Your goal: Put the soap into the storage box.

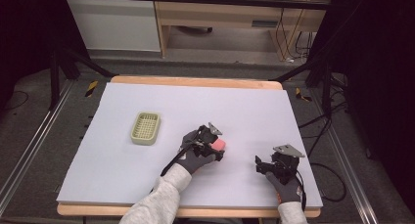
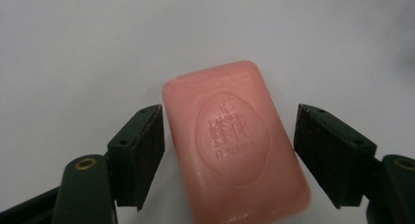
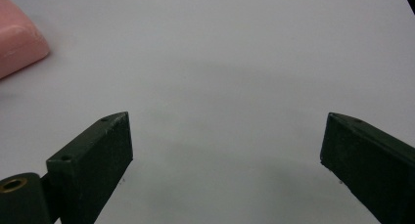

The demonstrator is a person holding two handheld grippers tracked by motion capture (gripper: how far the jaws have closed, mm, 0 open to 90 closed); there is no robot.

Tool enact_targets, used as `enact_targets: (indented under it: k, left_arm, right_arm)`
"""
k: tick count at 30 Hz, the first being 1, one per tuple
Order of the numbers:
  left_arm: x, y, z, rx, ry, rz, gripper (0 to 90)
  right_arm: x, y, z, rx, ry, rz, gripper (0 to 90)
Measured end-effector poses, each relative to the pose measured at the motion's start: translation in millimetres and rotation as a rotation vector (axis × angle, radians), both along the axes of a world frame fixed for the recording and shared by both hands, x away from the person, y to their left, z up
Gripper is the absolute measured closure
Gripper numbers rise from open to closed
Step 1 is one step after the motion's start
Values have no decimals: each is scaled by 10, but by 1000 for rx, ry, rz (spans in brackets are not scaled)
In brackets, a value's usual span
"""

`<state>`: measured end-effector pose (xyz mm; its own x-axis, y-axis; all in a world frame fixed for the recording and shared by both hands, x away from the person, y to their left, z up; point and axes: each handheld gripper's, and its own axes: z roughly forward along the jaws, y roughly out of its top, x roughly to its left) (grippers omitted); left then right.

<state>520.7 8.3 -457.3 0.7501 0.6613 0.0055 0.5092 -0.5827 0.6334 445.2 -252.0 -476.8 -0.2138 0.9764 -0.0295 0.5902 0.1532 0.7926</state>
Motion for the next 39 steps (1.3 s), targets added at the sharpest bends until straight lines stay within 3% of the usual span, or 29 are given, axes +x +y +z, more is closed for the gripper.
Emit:
enact_targets:
  k: [13,23,28,39]
  left_arm:
    - [14,-11,-37,6,26,12,293]
    - [7,-30,-72,34,23,13,302]
    - [8,-8,-61,37,31,6,366]
    - [14,-11,-19,53,17,-24,359]
  right_arm:
    - [0,9,-2,3,8,-2,55]
    - [0,14,-3,5,10,-2,55]
    - [-1,14,-1,5,10,-2,55]
    - [2,12,-4,1,9,0,55]
